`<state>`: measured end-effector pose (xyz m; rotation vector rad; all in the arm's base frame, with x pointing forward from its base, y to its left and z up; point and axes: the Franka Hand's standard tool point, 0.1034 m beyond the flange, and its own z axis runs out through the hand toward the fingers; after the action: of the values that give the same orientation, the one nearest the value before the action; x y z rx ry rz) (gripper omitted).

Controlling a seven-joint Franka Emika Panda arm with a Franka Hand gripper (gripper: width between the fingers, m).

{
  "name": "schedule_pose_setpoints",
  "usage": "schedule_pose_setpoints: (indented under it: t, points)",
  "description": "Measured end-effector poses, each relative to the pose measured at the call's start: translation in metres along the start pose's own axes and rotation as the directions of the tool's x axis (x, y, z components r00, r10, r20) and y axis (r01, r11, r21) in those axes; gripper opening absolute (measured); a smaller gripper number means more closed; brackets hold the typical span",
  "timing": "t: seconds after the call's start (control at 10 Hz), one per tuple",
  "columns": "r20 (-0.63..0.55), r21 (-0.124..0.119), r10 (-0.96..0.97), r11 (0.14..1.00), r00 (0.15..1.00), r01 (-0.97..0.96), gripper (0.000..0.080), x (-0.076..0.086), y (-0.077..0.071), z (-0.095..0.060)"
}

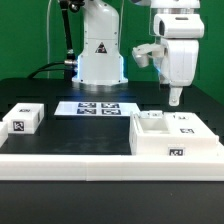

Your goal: Assemble cabinet

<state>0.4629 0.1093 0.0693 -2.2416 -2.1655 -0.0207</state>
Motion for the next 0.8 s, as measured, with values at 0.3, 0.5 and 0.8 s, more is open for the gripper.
schedule_pose_setpoints:
  t: [0.3, 0.5, 0.8]
  points:
    - [0.0, 0.018, 0.005, 1.0, 1.0, -0.005, 0.0797, -0.008, -0.018, 0.012]
    - [-0.004, 0.028, 0.012, 1.0, 1.0, -0.012, 0.0797, -0.012, -0.027, 0.02]
    - [-0.025, 0.035, 0.022, 0.999, 0.999, -0.022, 0.0797, -0.01, -0.034, 0.037]
